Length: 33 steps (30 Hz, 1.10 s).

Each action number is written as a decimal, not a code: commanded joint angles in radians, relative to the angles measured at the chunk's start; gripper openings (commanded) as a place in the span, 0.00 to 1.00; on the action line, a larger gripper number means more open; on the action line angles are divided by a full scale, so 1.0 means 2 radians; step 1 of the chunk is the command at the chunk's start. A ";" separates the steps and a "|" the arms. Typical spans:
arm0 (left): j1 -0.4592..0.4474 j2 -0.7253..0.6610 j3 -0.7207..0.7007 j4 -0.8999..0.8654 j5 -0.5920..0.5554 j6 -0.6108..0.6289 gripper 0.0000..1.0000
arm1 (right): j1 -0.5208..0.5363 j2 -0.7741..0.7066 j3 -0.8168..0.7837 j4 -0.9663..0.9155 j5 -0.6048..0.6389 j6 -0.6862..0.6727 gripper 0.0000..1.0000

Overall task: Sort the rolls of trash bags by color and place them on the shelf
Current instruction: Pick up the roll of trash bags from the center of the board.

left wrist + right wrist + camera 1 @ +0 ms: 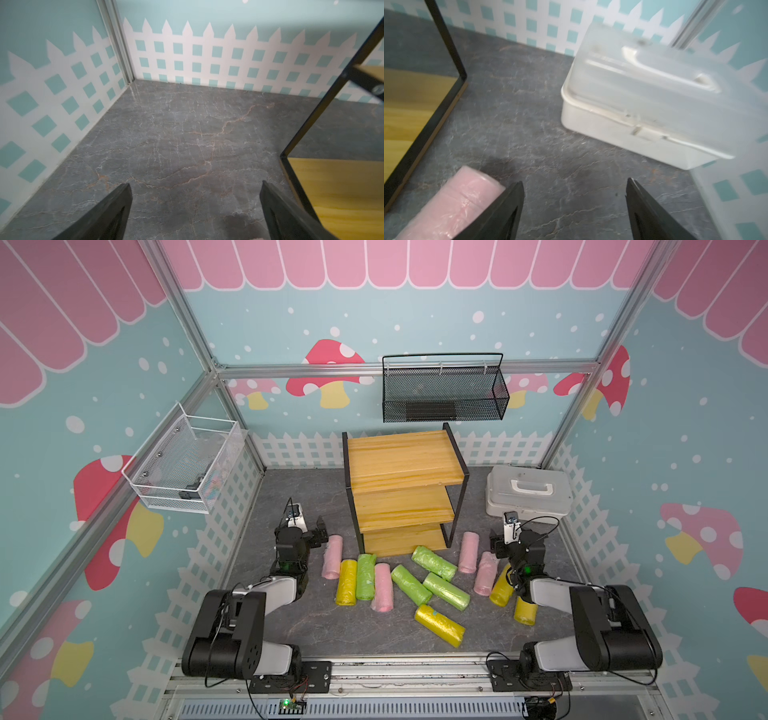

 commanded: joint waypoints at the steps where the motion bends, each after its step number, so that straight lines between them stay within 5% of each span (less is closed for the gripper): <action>1: -0.023 -0.066 0.029 -0.107 -0.081 -0.014 1.00 | 0.002 -0.087 0.062 -0.194 0.083 0.083 0.87; 7: -0.062 -0.115 0.146 -0.383 -0.149 -0.099 0.94 | 0.002 -0.160 0.161 -0.483 -0.043 0.153 0.96; 11: -0.096 -0.121 0.181 -0.465 -0.132 -0.114 0.92 | 0.001 -0.177 0.187 -0.580 -0.148 0.225 0.99; 14: -0.108 -0.118 0.201 -0.522 -0.116 -0.145 0.91 | 0.004 -0.240 0.141 -0.557 -0.242 0.233 0.83; 21: -0.152 -0.174 0.164 -0.585 -0.045 -0.233 0.91 | 0.034 -0.244 0.202 -0.735 -0.257 0.157 0.85; 28: -0.270 -0.227 0.103 -0.630 -0.060 -0.315 0.93 | 0.184 -0.205 0.194 -0.725 -0.224 0.171 0.86; 33: -0.332 -0.272 0.086 -0.642 -0.089 -0.359 0.93 | 0.237 -0.154 0.166 -0.676 -0.182 0.173 0.86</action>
